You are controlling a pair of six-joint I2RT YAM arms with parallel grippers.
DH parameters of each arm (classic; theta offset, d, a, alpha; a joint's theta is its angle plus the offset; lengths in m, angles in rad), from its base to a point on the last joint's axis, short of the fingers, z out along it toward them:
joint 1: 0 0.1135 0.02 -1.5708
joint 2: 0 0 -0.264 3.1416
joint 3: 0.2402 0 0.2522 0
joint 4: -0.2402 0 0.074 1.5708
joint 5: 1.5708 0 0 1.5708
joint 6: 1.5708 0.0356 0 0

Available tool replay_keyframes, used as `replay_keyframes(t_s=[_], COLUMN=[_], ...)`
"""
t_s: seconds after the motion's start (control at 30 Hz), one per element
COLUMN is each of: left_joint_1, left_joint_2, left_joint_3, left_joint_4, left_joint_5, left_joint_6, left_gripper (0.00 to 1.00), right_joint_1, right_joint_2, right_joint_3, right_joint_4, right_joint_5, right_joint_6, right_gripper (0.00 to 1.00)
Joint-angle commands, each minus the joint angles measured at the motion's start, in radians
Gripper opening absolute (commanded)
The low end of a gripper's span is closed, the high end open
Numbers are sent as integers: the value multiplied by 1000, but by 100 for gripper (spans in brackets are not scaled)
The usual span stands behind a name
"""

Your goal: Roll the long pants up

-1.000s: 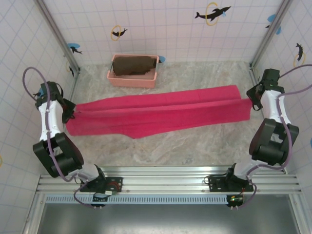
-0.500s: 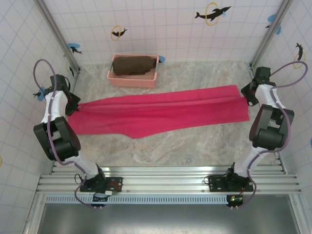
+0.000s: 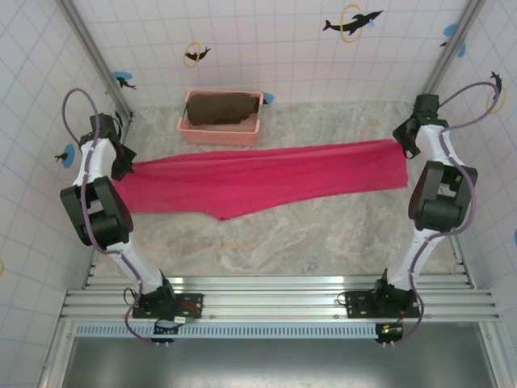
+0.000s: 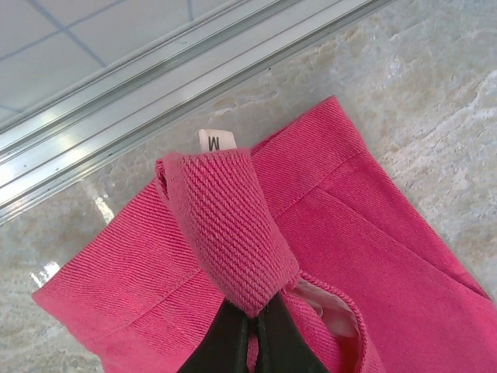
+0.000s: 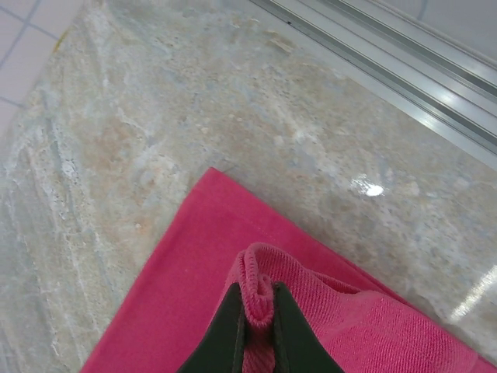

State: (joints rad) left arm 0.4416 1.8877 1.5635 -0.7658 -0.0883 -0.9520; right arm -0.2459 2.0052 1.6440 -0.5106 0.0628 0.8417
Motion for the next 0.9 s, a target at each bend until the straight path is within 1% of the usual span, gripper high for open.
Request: replay_keyframes(t_s=[0.0, 0.03, 0.07, 0.1, 0.13, 0.17, 0.2, 0.23, 0.27, 0.3, 0.33, 0.4, 0.47, 0.57, 0.7, 0.77, 0.87], left_joint_1=[15, 14, 14, 13, 12, 12, 12, 12, 12, 11, 9, 2, -3, -3, -3, -4, -3], left_joint_2=[39, 46, 55, 65, 72, 83, 94, 104, 125, 154, 179, 227, 230, 196, 161, 137, 92], left_joint_3=[54, 60, 66, 74, 79, 84, 88, 96, 116, 147, 177, 253, 275, 251, 208, 167, 92], left_joint_4=[64, 65, 68, 72, 81, 100, 125, 142, 158, 162, 162, 131, 117, 119, 103, 96, 97], left_joint_5=[-103, -104, -105, -104, -100, -92, -82, -68, -50, -31, -14, -3, -10, -25, -33, -32, -20], left_joint_6=[-29, -31, -31, -33, -33, -31, -28, -31, -33, -32, -27, -24, -27, -21, 23, 34, 39], left_gripper=[0, 0, 0, 0, 10, 32, 62, 84, 97, 98, 98, 98, 98, 98, 97, 98, 98], right_joint_1=[-12, -10, -7, -4, -3, -3, -2, -2, -3, -2, 0, -1, 3, 2, 0, 6, 15], right_joint_2=[59, 70, 84, 97, 109, 123, 138, 154, 174, 193, 209, 229, 218, 195, 185, 180, 162], right_joint_3=[84, 96, 108, 118, 129, 146, 171, 198, 235, 274, 305, 346, 341, 316, 289, 254, 191], right_joint_4=[43, 47, 54, 73, 88, 99, 98, 91, 69, 45, 23, -5, -6, -8, -55, -57, -59], right_joint_5=[84, 80, 74, 67, 60, 56, 54, 53, 53, 52, 51, 42, 36, 20, -35, -73, -91], right_joint_6=[-4, -5, -10, -15, -18, -22, -25, -29, -34, -46, -55, -69, -73, -79, -100, -111, -110], right_gripper=[0, 1, 9, 23, 39, 54, 64, 67, 74, 81, 85, 86, 85, 85, 85, 85, 84])
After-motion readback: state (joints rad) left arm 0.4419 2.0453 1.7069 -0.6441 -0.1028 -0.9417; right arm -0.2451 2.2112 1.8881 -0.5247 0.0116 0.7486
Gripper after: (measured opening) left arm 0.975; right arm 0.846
